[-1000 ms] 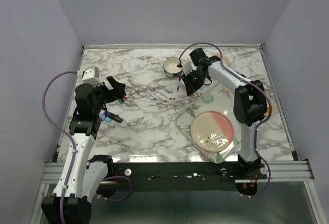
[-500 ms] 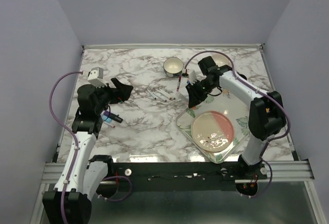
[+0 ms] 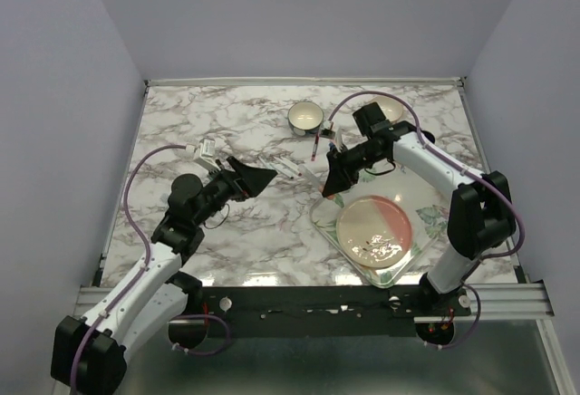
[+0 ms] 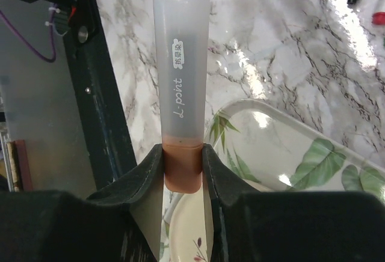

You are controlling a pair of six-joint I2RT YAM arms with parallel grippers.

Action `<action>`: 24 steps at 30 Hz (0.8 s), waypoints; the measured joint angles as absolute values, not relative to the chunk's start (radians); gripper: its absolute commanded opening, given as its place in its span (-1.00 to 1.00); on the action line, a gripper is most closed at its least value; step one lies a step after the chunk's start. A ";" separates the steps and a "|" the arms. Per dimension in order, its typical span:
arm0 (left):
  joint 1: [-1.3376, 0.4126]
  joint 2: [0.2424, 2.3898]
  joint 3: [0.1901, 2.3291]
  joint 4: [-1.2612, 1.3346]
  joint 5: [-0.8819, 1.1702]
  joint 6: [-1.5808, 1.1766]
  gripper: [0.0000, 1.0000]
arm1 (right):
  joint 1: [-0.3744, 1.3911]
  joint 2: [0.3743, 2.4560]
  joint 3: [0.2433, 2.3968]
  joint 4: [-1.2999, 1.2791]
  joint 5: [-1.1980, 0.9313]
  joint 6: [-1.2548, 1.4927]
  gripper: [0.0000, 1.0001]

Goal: Open the pen caps
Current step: Pass the pen from the right arm to the left

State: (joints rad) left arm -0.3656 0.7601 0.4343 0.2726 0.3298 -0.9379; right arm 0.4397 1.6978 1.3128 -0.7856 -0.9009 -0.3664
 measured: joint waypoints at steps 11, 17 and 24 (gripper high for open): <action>-0.643 0.939 0.453 0.360 0.026 -1.046 0.77 | 0.451 1.680 1.290 -0.752 -0.996 -0.362 -0.99; -0.762 1.023 0.484 0.407 -0.087 -1.049 0.68 | 0.452 1.650 1.258 -0.707 -1.028 -0.325 -0.99; -0.852 1.137 0.542 0.422 -0.236 -1.082 0.31 | 0.453 1.649 1.232 -0.651 -1.038 -0.276 -0.99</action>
